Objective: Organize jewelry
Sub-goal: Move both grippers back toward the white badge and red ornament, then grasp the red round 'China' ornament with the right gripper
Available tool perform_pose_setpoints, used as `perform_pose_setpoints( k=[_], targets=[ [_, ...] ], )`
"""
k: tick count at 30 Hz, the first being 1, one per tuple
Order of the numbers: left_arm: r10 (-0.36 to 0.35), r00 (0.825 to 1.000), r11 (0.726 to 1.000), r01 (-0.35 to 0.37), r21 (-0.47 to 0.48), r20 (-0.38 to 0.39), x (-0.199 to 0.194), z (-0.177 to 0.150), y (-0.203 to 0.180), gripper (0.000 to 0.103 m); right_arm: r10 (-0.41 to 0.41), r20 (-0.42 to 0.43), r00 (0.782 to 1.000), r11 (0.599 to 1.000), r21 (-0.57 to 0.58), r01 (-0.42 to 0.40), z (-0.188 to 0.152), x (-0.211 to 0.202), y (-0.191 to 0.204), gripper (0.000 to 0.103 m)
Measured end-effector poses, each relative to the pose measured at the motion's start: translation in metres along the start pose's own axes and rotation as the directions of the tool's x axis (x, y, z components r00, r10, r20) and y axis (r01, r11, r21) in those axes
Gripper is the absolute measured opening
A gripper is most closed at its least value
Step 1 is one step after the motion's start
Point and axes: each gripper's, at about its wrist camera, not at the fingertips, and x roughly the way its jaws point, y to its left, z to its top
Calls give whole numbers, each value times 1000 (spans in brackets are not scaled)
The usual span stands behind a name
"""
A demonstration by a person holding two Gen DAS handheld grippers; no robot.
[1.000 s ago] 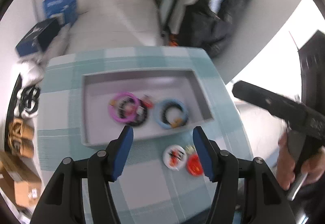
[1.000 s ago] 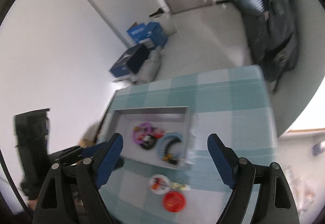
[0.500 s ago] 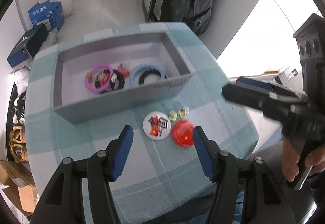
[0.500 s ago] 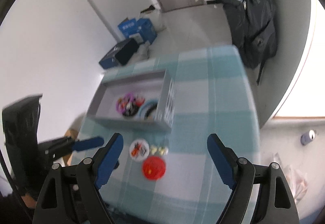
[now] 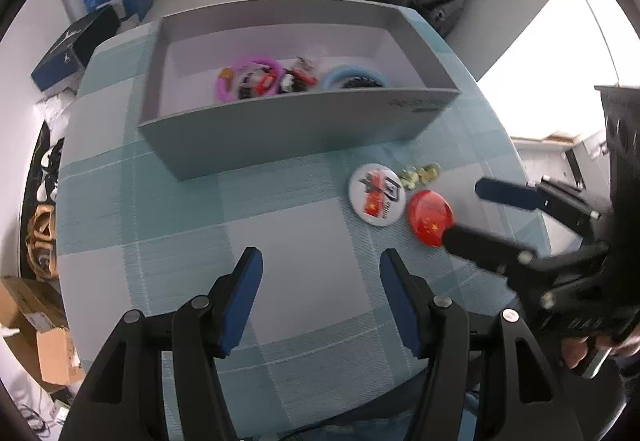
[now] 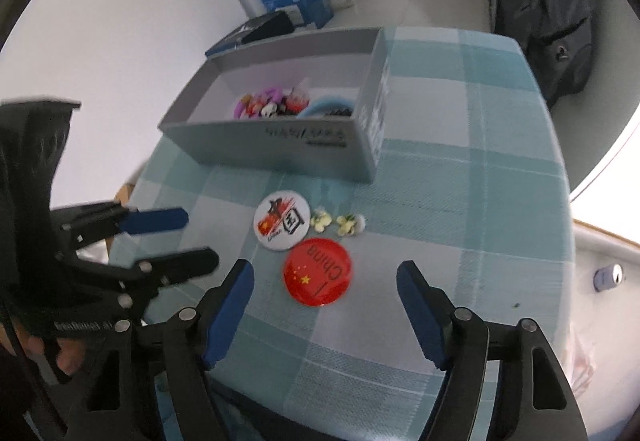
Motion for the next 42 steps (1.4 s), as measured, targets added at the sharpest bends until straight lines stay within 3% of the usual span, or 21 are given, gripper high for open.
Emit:
perform_pose_setpoints(
  k=[9, 15, 16, 21, 23, 25, 28, 33, 34, 37, 42],
  targets=[
    [6, 1000, 998, -6, -64, -1, 0, 4, 11, 56, -92, 1, 996, 991, -93, 92, -2, 18, 17, 64],
    [9, 1000, 997, -10, -72, -8, 1, 4, 12, 56, -200, 36, 979, 954, -222, 203, -8, 24, 37, 41],
    [8, 1000, 997, -8, -72, -9, 1, 4, 13, 56, -201, 40, 979, 951, -234, 204, -9, 24, 38, 34],
    [14, 1000, 998, -15, -64, -11, 2, 5, 12, 56, -191, 40, 981, 952, -238, 195, -11, 23, 39, 32],
    [12, 1000, 998, -13, -67, -11, 2, 5, 14, 56, -175, 52, 983, 957, -227, 182, -9, 18, 36, 21],
    [12, 1000, 998, -13, -68, -12, 3, 6, 15, 56, -153, 55, 987, 964, -212, 161, -5, 13, 35, 18],
    [14, 1000, 998, -15, -69, -16, 5, 7, 15, 56, -138, 44, 989, 972, -188, 144, -2, 13, 31, 18],
    [12, 1000, 997, -13, -71, -18, 6, 7, 15, 56, -97, -8, 995, 983, -160, 94, -1, 19, 24, 29],
    [12, 1000, 997, -13, -72, -18, 6, 7, 15, 56, -98, -3, 995, 981, -167, 97, -2, 19, 25, 33],
    [14, 1000, 997, -15, -72, -15, 5, 8, 16, 56, -125, -2, 992, 973, -196, 122, -5, 18, 30, 59],
    [16, 1000, 997, -17, -73, -15, 5, 8, 17, 56, -175, 4, 985, 957, -234, 171, -13, 19, 34, 59]
  ],
)
